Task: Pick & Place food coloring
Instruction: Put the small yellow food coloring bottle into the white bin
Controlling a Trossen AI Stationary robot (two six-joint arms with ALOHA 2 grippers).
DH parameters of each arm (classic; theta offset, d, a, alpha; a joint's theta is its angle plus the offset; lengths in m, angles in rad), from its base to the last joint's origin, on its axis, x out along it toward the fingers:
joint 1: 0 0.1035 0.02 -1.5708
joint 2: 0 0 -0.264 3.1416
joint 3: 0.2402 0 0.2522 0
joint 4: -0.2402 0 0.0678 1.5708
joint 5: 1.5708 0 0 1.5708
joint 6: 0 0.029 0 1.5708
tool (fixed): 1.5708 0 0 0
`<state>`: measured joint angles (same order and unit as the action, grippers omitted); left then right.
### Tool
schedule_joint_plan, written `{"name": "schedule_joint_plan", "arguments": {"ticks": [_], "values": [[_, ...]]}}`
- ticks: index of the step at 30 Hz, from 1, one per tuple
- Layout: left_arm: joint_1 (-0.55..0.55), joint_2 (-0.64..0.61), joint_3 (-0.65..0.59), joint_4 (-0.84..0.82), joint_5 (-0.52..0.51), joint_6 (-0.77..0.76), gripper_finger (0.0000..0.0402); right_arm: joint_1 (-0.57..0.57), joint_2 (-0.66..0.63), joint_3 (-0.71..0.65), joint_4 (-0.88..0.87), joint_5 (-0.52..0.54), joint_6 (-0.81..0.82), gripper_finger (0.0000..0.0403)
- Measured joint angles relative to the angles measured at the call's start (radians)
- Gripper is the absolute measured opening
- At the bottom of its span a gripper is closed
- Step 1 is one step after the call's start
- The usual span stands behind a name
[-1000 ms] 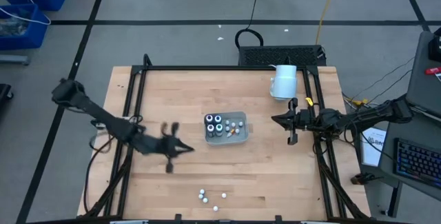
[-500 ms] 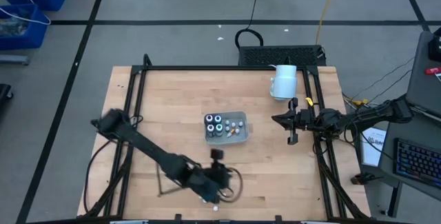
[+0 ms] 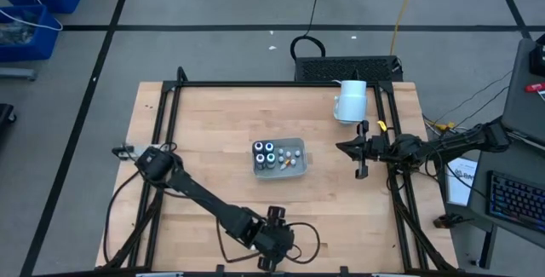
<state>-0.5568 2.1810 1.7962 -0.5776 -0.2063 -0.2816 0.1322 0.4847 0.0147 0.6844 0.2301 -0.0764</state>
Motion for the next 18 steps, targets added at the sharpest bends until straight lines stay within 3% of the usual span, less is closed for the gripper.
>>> {"name": "schedule_joint_plan", "arguments": {"ticks": [18], "values": [[-0.003,0.077,-0.013,-0.065,0.077,-0.173,0.0239,0.0,0.001,0.0,-0.012,0.0,0.003,0.0]]}}
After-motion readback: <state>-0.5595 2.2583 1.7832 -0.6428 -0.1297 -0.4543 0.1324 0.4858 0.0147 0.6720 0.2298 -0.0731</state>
